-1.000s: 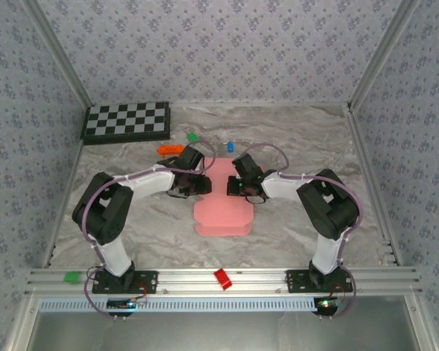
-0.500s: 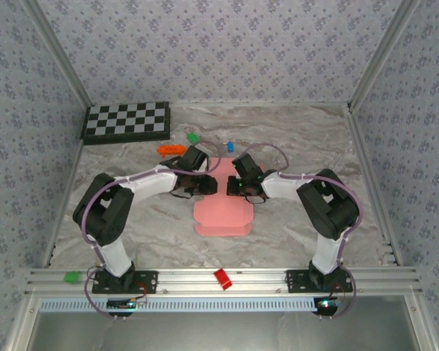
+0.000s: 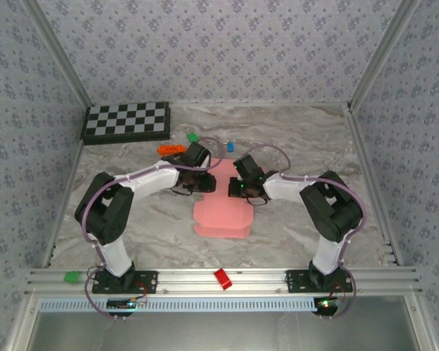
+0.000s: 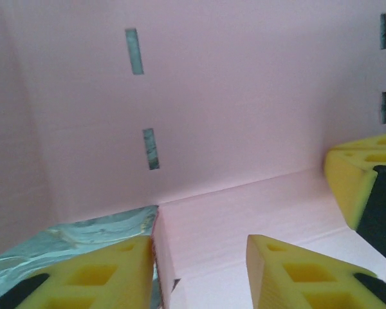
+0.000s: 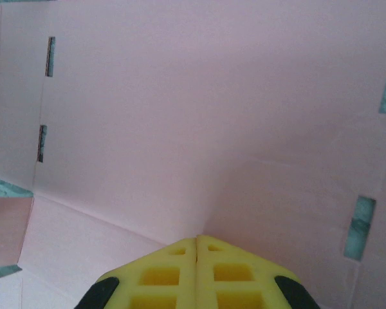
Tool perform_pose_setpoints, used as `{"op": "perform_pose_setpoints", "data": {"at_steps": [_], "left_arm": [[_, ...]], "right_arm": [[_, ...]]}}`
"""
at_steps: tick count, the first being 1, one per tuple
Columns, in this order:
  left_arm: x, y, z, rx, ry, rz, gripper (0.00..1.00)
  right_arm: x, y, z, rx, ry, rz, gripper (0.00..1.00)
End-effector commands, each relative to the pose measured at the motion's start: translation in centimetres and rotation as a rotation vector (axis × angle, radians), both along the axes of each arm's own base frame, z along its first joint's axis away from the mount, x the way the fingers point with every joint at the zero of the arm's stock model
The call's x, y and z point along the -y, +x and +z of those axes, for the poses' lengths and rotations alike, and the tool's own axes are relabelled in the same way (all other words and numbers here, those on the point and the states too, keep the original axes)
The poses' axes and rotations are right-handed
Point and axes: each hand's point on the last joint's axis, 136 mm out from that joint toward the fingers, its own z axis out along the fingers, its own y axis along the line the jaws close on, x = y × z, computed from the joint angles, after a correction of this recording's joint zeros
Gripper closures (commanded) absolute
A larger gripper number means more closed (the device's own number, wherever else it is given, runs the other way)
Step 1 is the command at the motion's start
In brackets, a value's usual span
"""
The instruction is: Fold the paper box
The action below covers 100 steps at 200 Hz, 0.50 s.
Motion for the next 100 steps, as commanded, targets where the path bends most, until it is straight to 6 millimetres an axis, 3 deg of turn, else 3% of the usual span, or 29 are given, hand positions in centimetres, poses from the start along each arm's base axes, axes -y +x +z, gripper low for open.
{"op": "perform_pose_setpoints", "data": {"at_steps": [1,42,73,100], "left_arm": [[-0.5,-0.2,3.4,0.064,0.012,-0.043,0.68],[1.2,-2.4,3.6,0.004,-0.086,-0.082,1.0],[2.9,-4.2,2.8,-0.039,-0.162,-0.109,1.0],[3.0,-5.1,1.0,-0.092,-0.167,-0.09,1.0]], "right_arm": [[0.5,-0.2,1.6,0.012,-0.031,0.014,0.94],[0.6,1.7,3.0,0.038,-0.039,0.039,0.94],[0.6,4.0,2.5,0.02,-0.072,0.073,0.94],[0.2,5.5,2.0,0.008,-0.077,0.088,0.95]]}}
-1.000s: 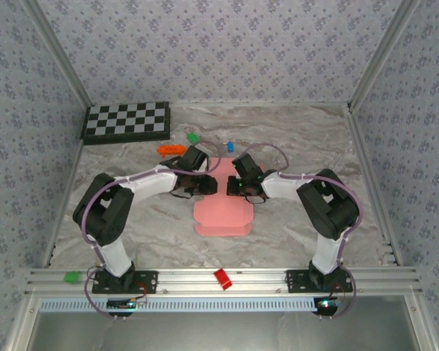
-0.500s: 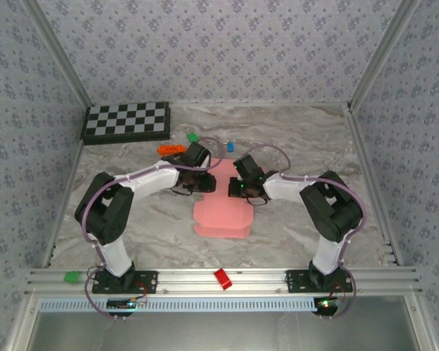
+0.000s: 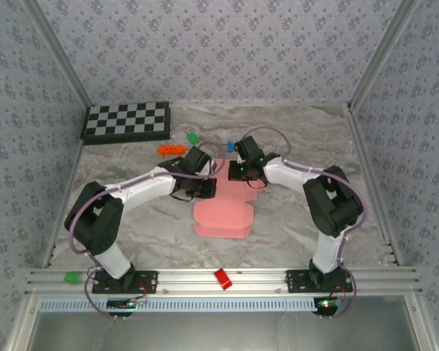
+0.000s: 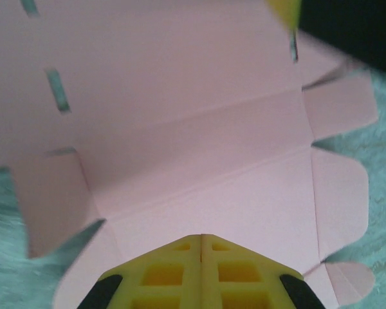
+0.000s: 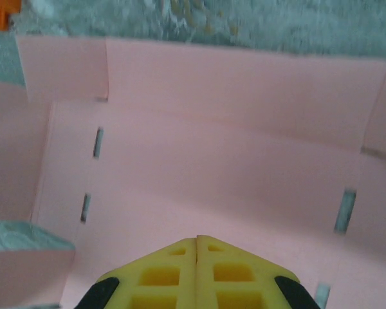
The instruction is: Fold the paper box
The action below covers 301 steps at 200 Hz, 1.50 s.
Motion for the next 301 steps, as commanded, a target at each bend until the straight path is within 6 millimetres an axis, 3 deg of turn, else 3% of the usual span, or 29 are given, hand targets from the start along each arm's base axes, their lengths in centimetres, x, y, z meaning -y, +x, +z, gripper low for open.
{"op": "perform_pose_setpoints", "data": {"at_steps": [1,36,74,92,97,133,165,204,231,258,301], "left_arm": [[0.8,-0.9,-0.3,-0.046,-0.053,0.008,1.0],[-0.1,-1.2,-2.6,-0.064,-0.003,0.033,1.0],[-1.4,-1.4,-5.8,-0.099,0.076,0.06,1.0],[-1.8,-1.4,-6.8,-0.106,0.105,0.075,1.0],[-2.1,-1.3,-7.0,-0.104,0.121,0.084,1.0],[-4.8,-0.3,-8.1,-0.062,0.286,0.135,0.96],[-6.2,0.9,-7.6,-0.013,0.383,0.144,0.93],[-5.7,2.0,-6.7,0.021,0.392,0.116,0.9],[-5.1,2.7,-5.2,0.049,0.377,0.106,0.88],[-3.9,3.2,-2.7,0.094,0.318,0.09,0.81],[-1.8,3.5,-0.4,0.133,0.214,0.054,0.81]], "right_arm": [[0.2,0.1,-1.8,-0.06,-0.047,0.047,0.95],[0.7,0.2,-3.6,-0.1,-0.065,0.032,0.95],[1.5,-0.9,-6.0,-0.151,-0.087,0.02,0.94],[1.9,-1.1,-6.1,-0.149,-0.093,0.009,0.94],[2.6,-2.2,-7.1,-0.175,-0.109,0.005,0.94],[4.0,-4.1,-7.4,-0.183,-0.125,-0.03,0.93],[4.1,-6.2,-7.1,-0.18,-0.141,-0.027,0.92],[3.2,-7.4,-5.3,-0.135,-0.167,0.002,0.92],[3.1,-6.6,-2.2,-0.075,-0.152,0.009,0.89],[3.7,-4.4,0.7,-0.01,-0.138,0.023,0.88],[5.4,-1.4,1.5,0.001,-0.12,0.088,0.79]]}}
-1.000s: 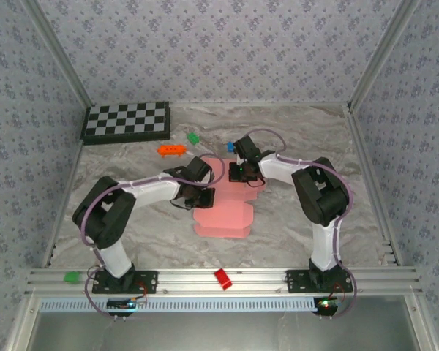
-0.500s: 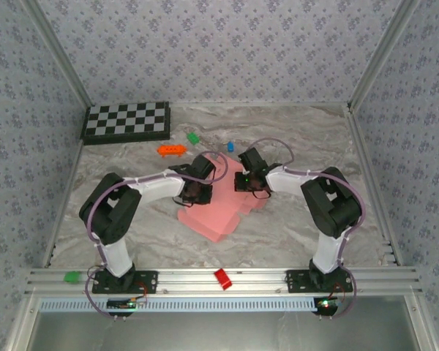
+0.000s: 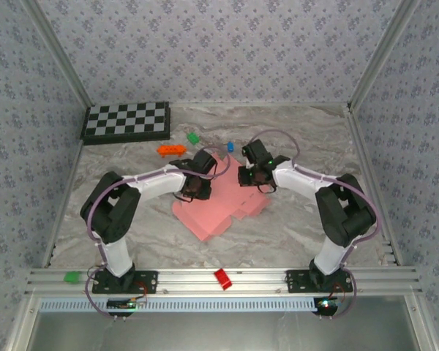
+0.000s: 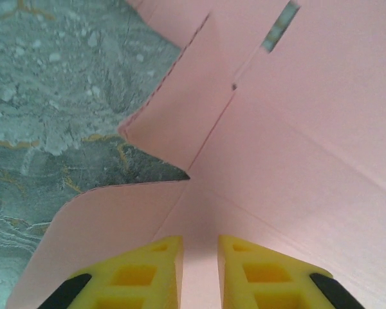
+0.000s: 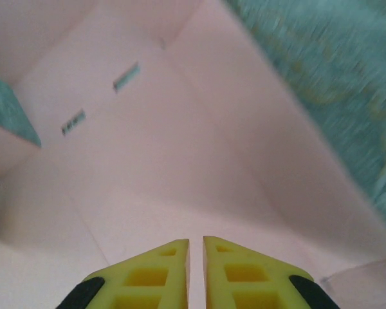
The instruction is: Fold the paper box
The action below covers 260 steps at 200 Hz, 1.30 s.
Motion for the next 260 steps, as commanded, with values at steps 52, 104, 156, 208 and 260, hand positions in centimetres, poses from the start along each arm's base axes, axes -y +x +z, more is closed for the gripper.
{"op": "perform_pose_setpoints", "data": {"at_steps": [52,104,156,208,260], "left_arm": [[5.5,0.4,2.9,-0.011,-0.232,-0.115,0.96],[5.9,-0.2,0.4,-0.086,-0.236,-0.093,1.0],[4.2,-1.3,-1.8,-0.116,-0.197,-0.019,1.0],[2.7,-2.2,-3.5,-0.136,-0.151,0.022,1.0],[2.2,-2.4,-3.9,-0.139,-0.136,0.032,1.0]], "right_arm": [[2.3,3.6,-0.6,-0.057,0.093,0.11,0.53],[3.0,4.6,-2.0,-0.085,0.107,0.112,0.42],[3.0,4.4,-3.3,-0.125,0.144,0.123,0.42],[3.0,4.1,-4.1,-0.164,0.168,0.142,0.47],[2.3,3.8,-4.0,-0.175,0.199,0.184,0.53]]}}
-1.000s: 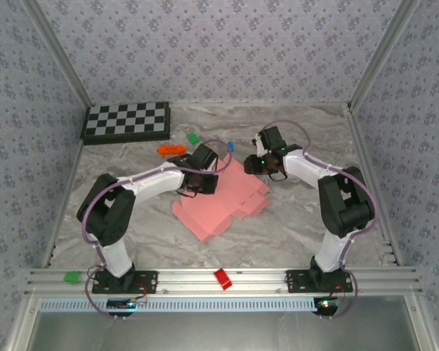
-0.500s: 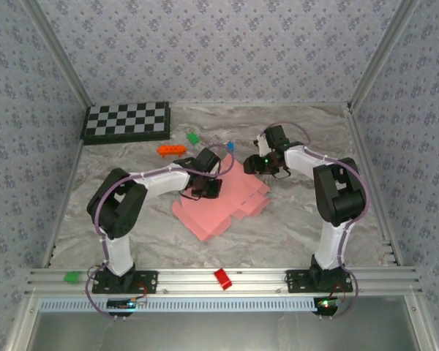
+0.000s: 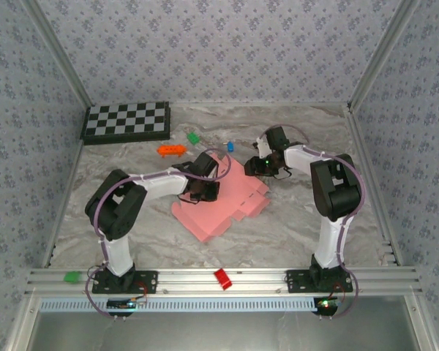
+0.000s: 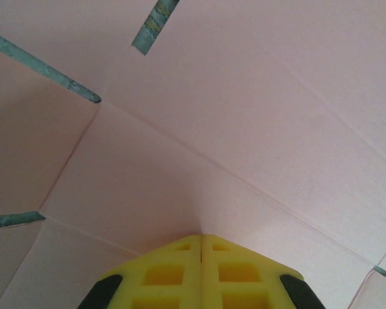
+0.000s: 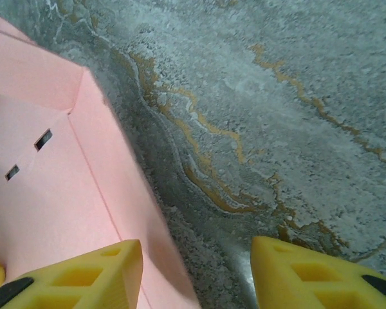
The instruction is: Fold the paper box
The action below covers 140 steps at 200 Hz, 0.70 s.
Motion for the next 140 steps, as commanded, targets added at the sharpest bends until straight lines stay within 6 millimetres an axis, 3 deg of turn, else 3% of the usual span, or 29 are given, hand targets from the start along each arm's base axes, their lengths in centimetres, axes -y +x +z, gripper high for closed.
{"op": "perform_pose_setpoints", "data": {"at_steps": [1,70,140], "left_arm": [[-1.8,-1.4,-2.0,-0.046,0.087,0.017,1.0],[-1.9,-1.4,-2.3,-0.048,0.095,0.018,1.0],[-1.3,-1.2,-1.9,-0.042,0.067,0.009,1.0]], "right_arm": [[-0.5,-0.3,0.1,-0.023,0.029,0.043,0.53],[-1.1,-0.9,0.4,-0.034,0.053,0.099,0.63],[-1.6,-1.2,1.3,-0.021,0.064,0.174,0.83]]}}
